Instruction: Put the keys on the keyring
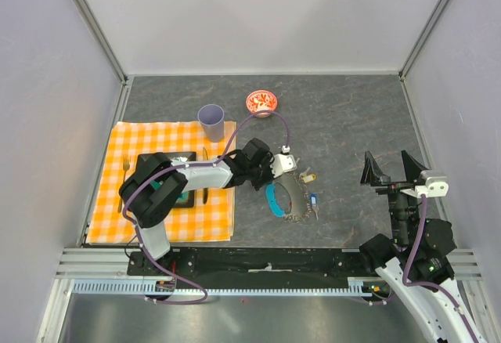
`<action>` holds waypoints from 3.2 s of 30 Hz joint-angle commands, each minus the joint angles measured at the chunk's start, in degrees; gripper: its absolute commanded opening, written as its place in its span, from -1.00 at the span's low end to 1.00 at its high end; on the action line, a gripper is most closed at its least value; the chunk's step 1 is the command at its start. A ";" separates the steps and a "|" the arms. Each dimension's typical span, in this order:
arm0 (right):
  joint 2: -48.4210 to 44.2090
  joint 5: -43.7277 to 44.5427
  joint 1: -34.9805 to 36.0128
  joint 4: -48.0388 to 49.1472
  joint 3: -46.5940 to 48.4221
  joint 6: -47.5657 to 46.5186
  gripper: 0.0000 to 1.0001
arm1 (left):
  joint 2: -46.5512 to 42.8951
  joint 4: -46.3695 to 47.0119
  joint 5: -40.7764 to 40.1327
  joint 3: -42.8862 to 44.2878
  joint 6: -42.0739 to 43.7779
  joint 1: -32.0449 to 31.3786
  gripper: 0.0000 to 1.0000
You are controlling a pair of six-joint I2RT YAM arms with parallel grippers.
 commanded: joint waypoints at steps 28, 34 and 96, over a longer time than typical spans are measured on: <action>-0.08 -0.60 0.39 0.67 0.66 -0.23 0.96 | -5.00 10.57 7.90 -7.47 -9.39 -0.02 -0.96; -0.08 -2.97 0.39 0.58 0.92 0.03 0.96 | -8.08 15.50 6.93 -11.34 -11.24 -0.02 -0.96; 75.60 -25.55 -40.39 -1.27 12.09 14.63 -0.01 | -25.57 24.03 -0.10 -23.73 -3.86 0.15 -0.97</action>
